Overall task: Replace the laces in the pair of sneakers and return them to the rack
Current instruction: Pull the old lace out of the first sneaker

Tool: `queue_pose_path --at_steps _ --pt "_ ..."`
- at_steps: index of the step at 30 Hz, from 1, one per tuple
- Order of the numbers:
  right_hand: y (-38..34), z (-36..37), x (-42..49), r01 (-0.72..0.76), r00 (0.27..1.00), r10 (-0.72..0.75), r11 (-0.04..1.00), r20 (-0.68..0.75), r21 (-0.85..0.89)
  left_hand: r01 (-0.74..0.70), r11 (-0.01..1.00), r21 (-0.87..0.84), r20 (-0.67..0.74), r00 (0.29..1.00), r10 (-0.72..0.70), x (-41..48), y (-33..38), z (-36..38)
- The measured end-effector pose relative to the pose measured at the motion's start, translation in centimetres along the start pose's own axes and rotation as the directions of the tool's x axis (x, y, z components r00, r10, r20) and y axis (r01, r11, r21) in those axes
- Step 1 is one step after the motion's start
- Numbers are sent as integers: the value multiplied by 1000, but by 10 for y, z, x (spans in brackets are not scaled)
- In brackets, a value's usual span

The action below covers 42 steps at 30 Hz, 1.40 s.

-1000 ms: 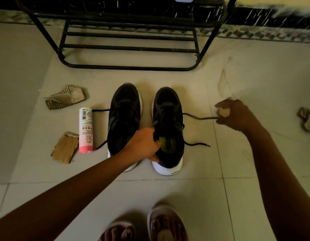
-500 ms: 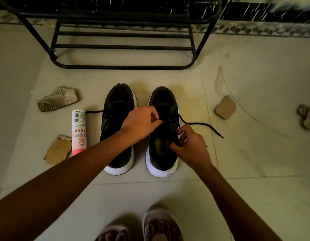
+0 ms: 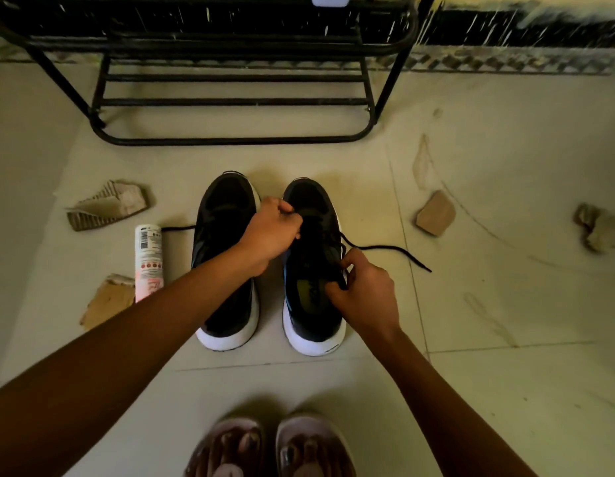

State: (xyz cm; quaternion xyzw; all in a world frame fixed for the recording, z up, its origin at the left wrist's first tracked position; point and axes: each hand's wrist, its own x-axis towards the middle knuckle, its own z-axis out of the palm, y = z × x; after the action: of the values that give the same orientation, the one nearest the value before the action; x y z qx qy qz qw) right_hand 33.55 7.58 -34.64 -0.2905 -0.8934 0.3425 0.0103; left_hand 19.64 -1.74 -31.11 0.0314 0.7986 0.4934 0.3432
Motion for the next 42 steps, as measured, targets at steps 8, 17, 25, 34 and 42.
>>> queue_pose_path --at_steps 8,17,25,34,42 --pt "-3 4 2 -3 1000 3 998 -8 -58 -386 286 877 167 804 571 2 17 -35" --pt "-5 4 1 -5 1000 3 997 -25 -73 -104 991 79 58 993 99 -14 37 -44" --pt "-5 3 1 -33 999 32 995 -9 -95 -349 535 769 -164 702 693 -3 60 -105" --pt "-1 -20 17 -10 999 6 990 35 138 -448 436 780 343 890 301 -25 28 -61" --pt "-11 -27 69 193 980 -200 965 20 175 -398 515 759 424 903 74 -28 -23 -15"
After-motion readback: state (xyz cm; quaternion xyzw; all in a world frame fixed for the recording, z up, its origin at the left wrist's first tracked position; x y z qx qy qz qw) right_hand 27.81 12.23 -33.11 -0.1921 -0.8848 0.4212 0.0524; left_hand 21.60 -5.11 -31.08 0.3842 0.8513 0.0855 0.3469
